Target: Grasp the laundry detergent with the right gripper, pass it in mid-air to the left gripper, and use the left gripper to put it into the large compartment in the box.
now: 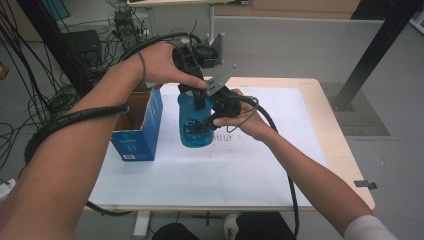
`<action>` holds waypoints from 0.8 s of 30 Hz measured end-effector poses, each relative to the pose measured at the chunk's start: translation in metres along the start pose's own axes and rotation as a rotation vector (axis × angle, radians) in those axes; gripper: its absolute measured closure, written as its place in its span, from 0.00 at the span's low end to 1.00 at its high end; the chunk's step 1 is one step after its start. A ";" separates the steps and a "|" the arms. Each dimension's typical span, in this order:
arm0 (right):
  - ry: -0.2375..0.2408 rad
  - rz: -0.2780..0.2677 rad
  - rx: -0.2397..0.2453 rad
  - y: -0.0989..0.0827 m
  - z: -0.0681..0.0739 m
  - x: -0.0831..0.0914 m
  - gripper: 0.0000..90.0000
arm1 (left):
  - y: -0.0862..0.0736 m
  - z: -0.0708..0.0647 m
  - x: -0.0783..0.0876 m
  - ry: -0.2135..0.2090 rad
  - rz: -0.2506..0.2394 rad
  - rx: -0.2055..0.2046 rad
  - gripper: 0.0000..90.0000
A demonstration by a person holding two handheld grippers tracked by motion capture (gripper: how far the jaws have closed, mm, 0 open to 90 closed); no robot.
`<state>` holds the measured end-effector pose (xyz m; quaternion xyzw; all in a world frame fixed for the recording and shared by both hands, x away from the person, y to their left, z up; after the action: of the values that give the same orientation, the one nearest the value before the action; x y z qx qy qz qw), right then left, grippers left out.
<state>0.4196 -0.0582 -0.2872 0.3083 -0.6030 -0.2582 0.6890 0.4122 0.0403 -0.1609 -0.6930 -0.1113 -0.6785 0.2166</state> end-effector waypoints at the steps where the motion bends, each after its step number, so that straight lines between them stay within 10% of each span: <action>1: 0.007 0.001 -0.006 0.000 0.001 0.001 0.49 | 0.000 0.000 0.000 0.000 0.000 0.000 0.06; 24: 0.002 0.002 0.015 -0.001 0.004 0.003 0.49 | 0.009 -0.010 -0.009 0.014 0.007 -0.053 0.06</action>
<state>0.4157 -0.0617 -0.2850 0.3132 -0.6046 -0.2528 0.6874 0.4066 0.0288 -0.1709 -0.6943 -0.0893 -0.6852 0.2012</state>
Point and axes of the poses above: each handheld gripper's, and its own axes: x roughly backward along the jaws, y roughly out of its top, z roughly to its left, the point moved 1 cm from there along -x, roughly forward along the jaws, and after that the axes turned 11 degrees about z, right-handed, at the moved point
